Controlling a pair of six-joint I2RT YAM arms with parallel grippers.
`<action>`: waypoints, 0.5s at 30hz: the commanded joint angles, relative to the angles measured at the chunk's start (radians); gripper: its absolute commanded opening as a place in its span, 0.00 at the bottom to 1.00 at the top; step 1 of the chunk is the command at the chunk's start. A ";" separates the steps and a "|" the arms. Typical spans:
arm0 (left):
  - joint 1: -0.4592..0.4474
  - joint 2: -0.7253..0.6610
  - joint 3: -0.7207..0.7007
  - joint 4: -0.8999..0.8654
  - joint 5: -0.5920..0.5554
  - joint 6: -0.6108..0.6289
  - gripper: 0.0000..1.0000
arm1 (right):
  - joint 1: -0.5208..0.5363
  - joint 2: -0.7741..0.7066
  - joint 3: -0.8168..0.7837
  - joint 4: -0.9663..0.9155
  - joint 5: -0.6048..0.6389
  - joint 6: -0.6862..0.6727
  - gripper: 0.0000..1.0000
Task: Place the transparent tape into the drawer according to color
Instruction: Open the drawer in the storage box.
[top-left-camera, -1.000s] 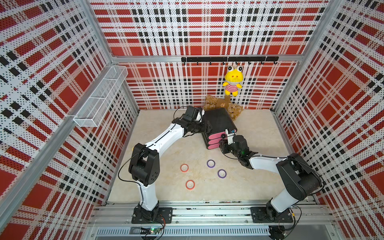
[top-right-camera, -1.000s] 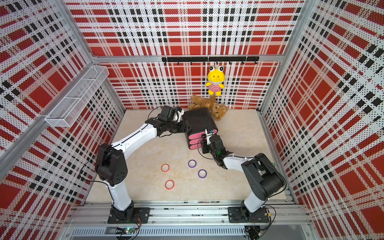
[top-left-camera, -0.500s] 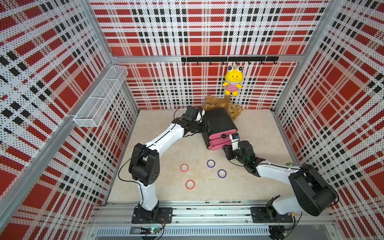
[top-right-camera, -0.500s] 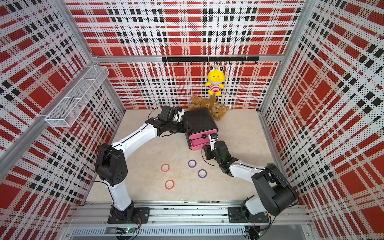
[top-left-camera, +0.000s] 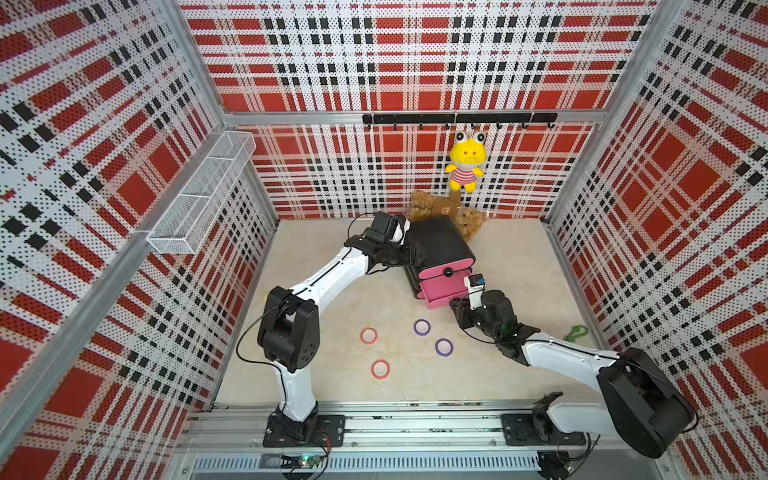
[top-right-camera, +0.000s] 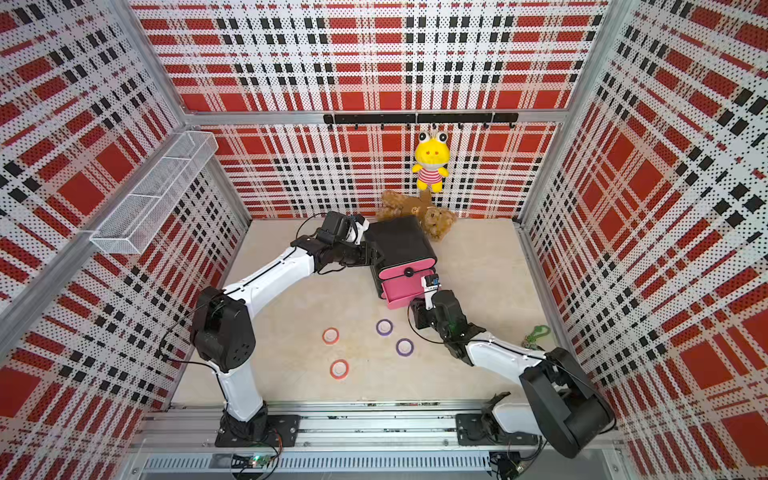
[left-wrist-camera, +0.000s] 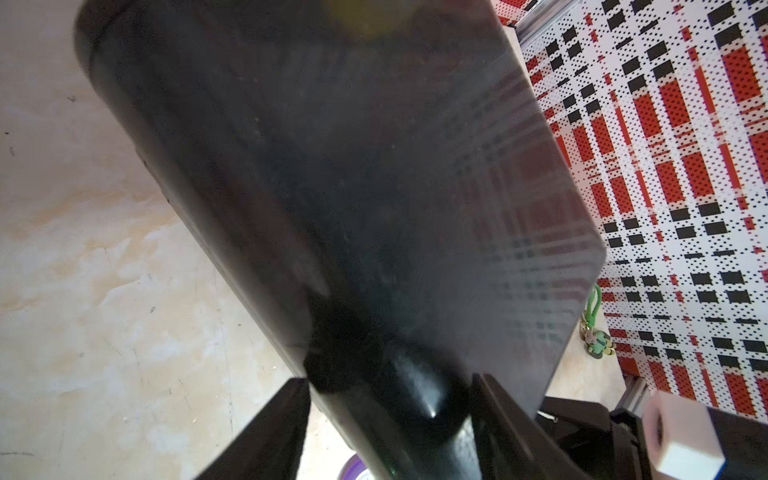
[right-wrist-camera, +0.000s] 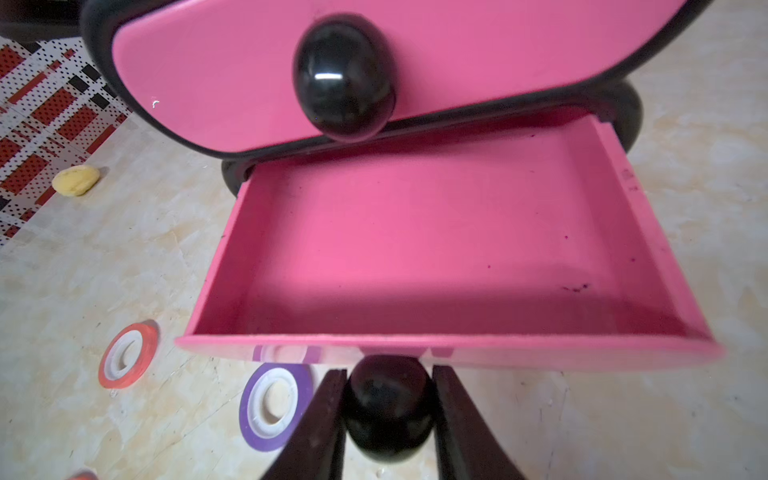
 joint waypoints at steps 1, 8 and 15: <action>0.003 0.014 0.010 -0.078 -0.014 0.043 0.68 | 0.005 -0.049 -0.016 -0.009 0.048 0.030 0.32; 0.002 0.014 0.002 -0.080 -0.016 0.047 0.68 | 0.004 -0.040 -0.003 -0.017 0.058 0.016 0.54; 0.003 0.008 0.002 -0.080 -0.016 0.046 0.68 | 0.004 -0.072 0.012 -0.047 0.058 0.016 0.66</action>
